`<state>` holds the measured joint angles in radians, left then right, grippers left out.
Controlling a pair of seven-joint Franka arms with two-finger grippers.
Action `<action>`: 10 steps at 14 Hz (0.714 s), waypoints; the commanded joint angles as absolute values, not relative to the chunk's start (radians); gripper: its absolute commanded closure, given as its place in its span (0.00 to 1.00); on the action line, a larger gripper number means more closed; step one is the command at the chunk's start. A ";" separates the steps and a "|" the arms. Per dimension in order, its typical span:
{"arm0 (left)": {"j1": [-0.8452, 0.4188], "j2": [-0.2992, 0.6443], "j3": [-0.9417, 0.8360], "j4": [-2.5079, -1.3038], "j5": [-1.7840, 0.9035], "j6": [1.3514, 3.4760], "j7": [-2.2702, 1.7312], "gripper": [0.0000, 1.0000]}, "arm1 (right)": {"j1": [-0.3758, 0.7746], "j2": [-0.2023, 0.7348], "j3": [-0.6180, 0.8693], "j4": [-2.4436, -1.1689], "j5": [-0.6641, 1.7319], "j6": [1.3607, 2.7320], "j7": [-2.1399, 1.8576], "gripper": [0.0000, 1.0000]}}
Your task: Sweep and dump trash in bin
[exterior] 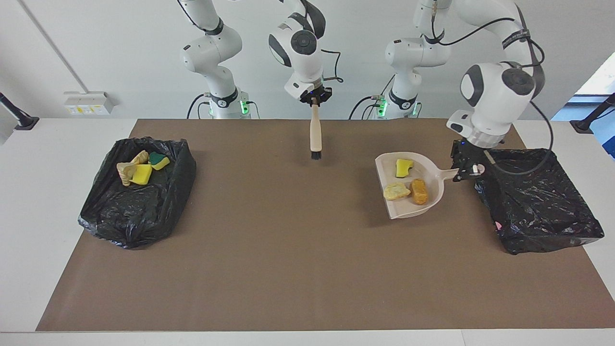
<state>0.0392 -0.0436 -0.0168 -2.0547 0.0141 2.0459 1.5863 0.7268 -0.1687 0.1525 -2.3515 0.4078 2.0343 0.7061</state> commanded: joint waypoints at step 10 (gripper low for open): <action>0.535 0.179 -0.012 -1.568 0.059 1.968 2.069 1.00 | 0.764 -0.060 0.150 -2.427 0.334 2.233 0.689 1.00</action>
<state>0.4715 0.0775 -0.0045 -1.7419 0.0093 2.0234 2.0124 0.7602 -0.0644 0.1529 -2.4092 0.3555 2.2007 0.7014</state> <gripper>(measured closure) 0.683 0.736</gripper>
